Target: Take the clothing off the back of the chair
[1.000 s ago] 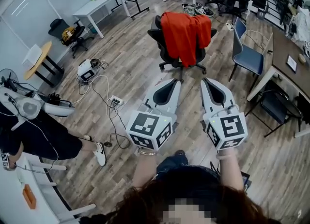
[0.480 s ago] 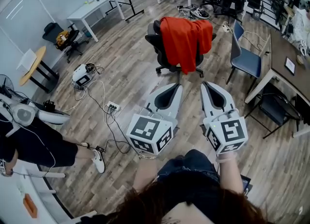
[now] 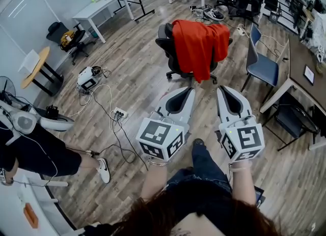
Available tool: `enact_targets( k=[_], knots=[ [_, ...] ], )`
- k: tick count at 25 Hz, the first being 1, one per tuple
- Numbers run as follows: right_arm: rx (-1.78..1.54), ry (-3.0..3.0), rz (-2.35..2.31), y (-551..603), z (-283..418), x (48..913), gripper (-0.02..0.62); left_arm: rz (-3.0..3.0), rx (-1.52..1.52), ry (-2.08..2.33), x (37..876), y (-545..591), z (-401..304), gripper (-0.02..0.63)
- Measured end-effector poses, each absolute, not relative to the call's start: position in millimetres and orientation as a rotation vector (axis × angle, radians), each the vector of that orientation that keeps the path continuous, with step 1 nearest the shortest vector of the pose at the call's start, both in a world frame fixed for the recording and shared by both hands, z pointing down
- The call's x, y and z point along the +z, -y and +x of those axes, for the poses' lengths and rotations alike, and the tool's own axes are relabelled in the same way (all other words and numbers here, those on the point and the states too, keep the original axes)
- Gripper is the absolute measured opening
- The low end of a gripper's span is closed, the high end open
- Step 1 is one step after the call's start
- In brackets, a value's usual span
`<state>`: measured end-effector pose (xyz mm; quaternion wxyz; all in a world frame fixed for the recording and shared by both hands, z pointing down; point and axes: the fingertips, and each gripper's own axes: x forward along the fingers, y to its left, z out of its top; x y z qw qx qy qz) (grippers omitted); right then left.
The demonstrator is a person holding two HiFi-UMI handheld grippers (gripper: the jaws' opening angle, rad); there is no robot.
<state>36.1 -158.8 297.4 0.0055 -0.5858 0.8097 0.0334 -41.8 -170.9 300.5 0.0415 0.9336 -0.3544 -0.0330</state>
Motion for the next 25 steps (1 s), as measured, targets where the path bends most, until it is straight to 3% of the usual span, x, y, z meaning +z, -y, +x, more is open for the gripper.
enact_targets(
  k=[17, 25],
  knots=[
    [0.053, -2.554, -1.804, 264.6, 68.6, 309.9, 0.02, 2.836, -0.093, 1.113, 306.4, 273.7, -21.5, 0.018],
    [0.033, -2.57, -1.779, 310.9, 81.0, 313.6, 0.07, 2.804, -0.056, 1.146, 316.2, 321.2, -20.3, 0.018]
  ],
)
